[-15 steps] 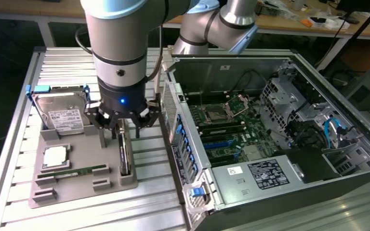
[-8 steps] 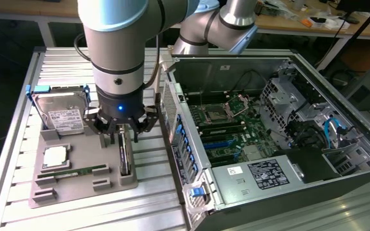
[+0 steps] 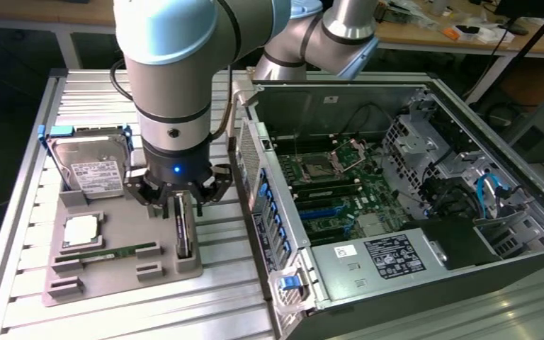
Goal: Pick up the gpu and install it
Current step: 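Pick up the gpu and move the gpu toward the slot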
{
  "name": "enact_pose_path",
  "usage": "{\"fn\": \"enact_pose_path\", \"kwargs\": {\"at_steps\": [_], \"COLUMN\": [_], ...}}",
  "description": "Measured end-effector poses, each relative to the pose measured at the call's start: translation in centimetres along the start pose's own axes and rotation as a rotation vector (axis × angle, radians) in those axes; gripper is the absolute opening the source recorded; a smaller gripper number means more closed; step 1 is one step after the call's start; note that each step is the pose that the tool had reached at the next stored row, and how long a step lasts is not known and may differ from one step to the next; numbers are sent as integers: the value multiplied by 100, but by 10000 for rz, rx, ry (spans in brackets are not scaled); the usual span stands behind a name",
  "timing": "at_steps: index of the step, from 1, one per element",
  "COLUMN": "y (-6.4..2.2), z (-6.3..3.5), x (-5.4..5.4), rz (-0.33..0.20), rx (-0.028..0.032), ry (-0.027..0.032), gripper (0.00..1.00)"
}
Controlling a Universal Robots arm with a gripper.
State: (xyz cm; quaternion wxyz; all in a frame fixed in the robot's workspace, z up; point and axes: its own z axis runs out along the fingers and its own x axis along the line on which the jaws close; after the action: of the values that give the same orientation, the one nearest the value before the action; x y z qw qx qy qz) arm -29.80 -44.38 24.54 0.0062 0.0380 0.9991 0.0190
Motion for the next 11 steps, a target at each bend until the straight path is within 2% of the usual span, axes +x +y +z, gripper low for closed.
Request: {"fn": "enact_pose_path", "kwargs": {"at_steps": [6,7,9,11], "y": [0,0,0,0], "z": [1,1,1,0], "x": [0,0,0,0], "rz": [0,0,0,0], "rx": [0,0,-1,0], "ry": [0,0,0,0], "gripper": [54,53,39,39]}}
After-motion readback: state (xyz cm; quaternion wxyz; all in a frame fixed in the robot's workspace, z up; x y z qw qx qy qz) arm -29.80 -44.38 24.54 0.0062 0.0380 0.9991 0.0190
